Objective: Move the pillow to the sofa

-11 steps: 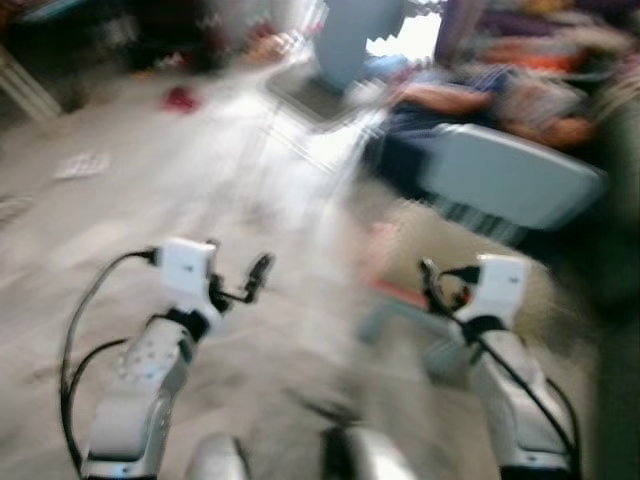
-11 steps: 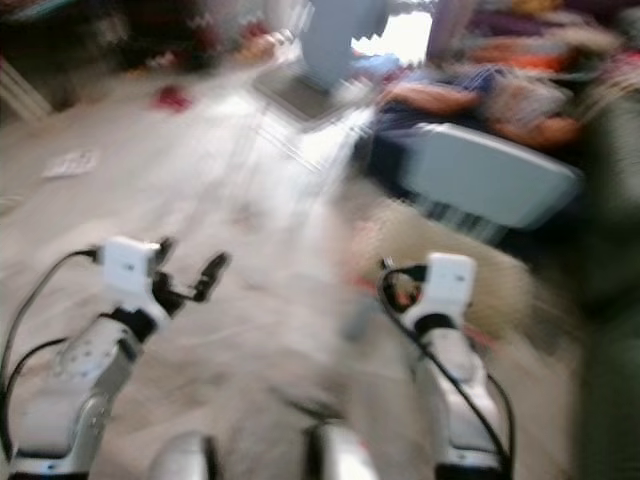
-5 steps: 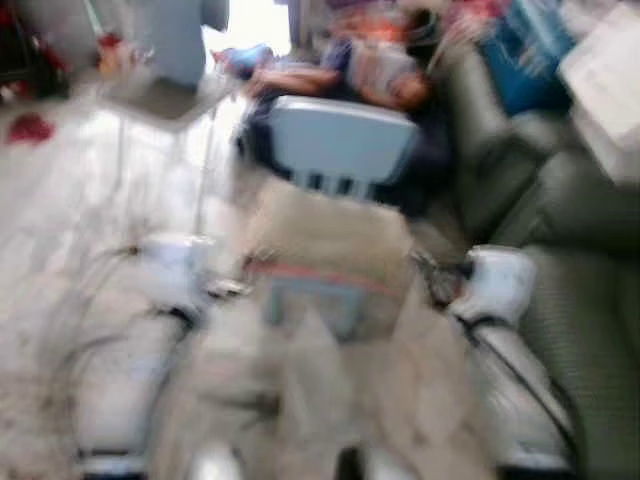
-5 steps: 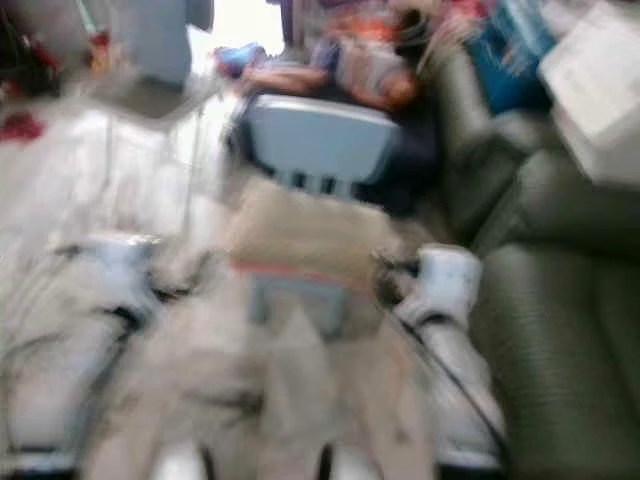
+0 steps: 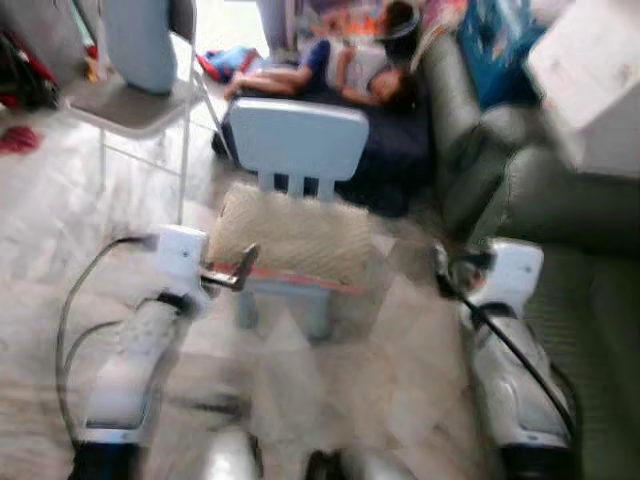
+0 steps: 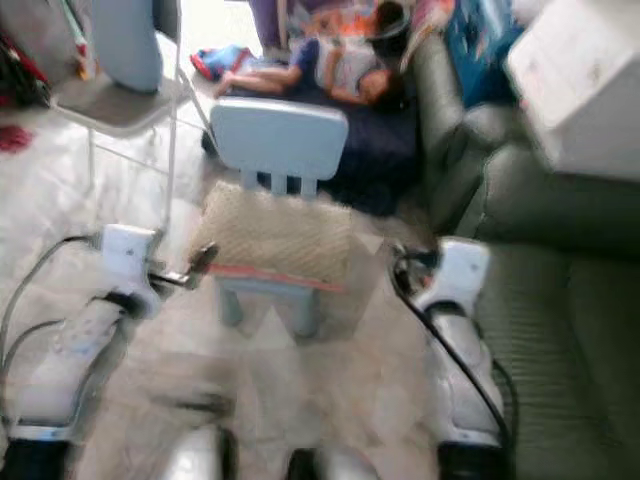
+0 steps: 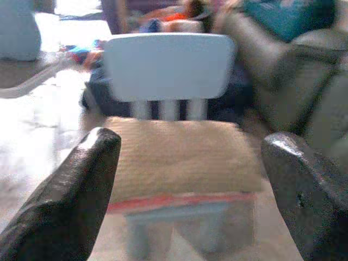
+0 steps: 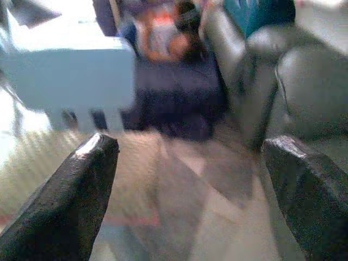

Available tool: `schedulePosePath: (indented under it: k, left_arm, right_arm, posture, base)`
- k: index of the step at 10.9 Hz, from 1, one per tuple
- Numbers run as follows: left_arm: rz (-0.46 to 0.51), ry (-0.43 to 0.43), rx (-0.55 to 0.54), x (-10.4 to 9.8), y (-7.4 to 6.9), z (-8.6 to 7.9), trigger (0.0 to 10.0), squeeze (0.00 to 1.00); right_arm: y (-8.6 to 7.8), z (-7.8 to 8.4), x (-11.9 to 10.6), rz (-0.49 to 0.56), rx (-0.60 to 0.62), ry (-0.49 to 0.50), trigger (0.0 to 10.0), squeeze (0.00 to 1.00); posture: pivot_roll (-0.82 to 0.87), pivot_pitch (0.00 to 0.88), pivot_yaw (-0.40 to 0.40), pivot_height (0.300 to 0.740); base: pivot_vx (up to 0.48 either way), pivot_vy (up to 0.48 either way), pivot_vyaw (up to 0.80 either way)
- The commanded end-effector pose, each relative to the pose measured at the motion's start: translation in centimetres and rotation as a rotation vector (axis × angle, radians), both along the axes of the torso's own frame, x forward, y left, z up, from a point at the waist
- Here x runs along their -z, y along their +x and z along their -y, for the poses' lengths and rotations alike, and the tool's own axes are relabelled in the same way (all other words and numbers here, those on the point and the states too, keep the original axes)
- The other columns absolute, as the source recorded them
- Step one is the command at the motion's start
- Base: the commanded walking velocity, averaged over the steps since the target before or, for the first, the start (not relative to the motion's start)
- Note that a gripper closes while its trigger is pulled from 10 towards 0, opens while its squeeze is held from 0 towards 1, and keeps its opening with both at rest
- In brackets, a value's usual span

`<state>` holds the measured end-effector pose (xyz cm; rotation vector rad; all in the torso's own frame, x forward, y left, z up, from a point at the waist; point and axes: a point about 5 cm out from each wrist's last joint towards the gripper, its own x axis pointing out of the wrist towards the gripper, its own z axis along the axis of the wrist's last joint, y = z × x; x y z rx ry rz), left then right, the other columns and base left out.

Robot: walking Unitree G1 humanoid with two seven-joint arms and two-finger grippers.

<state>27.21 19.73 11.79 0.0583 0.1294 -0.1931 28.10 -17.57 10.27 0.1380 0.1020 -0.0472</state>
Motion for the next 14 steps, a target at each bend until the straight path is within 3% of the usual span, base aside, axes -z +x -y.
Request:
schedulePosePath:
  k: [1,2,7,9,14]
  left_arm:
    - [-0.017,-0.025,-0.026,0.7,0.0,-0.4,10.0,0.00]
    - [-0.022,-0.038,-0.054,1.0,0.3,-1.0,10.0,0.00]
    - [0.016,-0.005,0.014,1.1,0.9,-0.1,10.0,0.00]
    - [0.030,0.001,0.049,0.8,1.2,0.7,10.0,0.00]
    - [0.039,0.006,0.040,1.2,0.9,1.0,10.0,0.00]
  right_arm:
    - [-0.1,0.1,0.4,-0.005,-0.003,-0.014,10.0,0.00]
    - [0.0,0.3,0.5,-0.008,0.015,-0.011,10.0,0.00]
    - [-0.2,0.9,0.3,0.002,0.020,-0.042,10.0,0.00]
    - [-0.1,0.8,0.2,0.010,0.023,-0.044,10.0,0.00]
    - [-0.3,0.5,0.3,0.009,0.001,-0.058,10.0,0.00]
  posture:
    - [0.03,0.082,-0.073,0.740]
    - [0.03,0.073,-0.072,0.740]
    - [0.00,0.119,-0.073,0.740]
    - [0.00,0.133,-0.072,0.740]
    - [-0.01,0.150,-0.077,0.740]
  base:
    - [0.000,0.461,0.00]
    - [0.000,0.458,0.00]
    - [0.065,0.433,-0.12]
    - [0.444,0.000,-0.61]
    - [0.469,0.000,0.00]
